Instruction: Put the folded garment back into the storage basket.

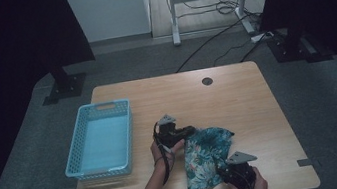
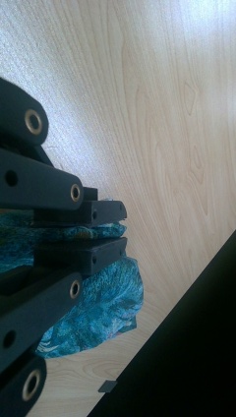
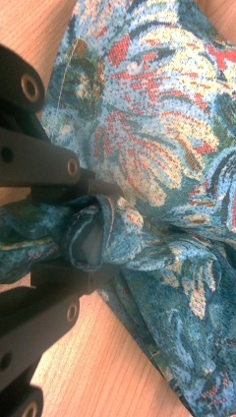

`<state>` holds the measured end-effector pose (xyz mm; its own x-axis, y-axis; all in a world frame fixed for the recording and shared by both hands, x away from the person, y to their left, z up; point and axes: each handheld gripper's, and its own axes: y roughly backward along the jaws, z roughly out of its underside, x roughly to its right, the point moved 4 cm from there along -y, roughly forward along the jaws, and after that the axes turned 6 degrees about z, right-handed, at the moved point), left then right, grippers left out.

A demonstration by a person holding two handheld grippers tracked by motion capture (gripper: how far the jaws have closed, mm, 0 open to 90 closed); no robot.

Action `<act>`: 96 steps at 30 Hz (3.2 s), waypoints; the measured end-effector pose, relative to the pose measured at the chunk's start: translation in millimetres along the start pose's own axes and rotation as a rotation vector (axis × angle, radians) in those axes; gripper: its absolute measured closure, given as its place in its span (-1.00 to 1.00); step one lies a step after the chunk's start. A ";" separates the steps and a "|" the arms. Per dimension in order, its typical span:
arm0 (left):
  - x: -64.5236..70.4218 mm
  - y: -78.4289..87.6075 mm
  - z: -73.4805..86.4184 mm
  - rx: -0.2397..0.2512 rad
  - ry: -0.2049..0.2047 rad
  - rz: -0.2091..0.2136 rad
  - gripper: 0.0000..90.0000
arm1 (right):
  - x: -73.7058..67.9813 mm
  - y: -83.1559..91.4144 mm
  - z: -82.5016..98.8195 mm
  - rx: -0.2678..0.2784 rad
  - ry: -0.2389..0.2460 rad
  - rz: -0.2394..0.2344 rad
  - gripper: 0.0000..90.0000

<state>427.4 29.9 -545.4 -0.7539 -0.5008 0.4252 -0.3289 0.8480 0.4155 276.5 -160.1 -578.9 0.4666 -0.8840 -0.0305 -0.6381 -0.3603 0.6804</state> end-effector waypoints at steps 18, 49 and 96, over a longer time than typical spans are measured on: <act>0.5 1.6 1.5 0.009 0.000 0.002 0.83 | 11.9 -0.1 4.8 0.043 -0.125 -0.073 0.75; 11.8 -1.3 -7.3 0.008 -0.029 0.006 0.83 | 17.2 8.4 3.6 0.085 -0.178 -0.109 0.75; 46.3 23.6 -66.3 0.057 -0.133 -0.003 0.83 | 17.4 52.8 -45.8 0.253 -0.160 -0.151 0.76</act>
<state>422.4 15.2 -462.7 -0.8203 -0.4791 0.3125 -0.3600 0.8569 0.3689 279.0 -180.8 -510.0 0.4779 -0.8435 -0.2451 -0.7104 -0.5353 0.4569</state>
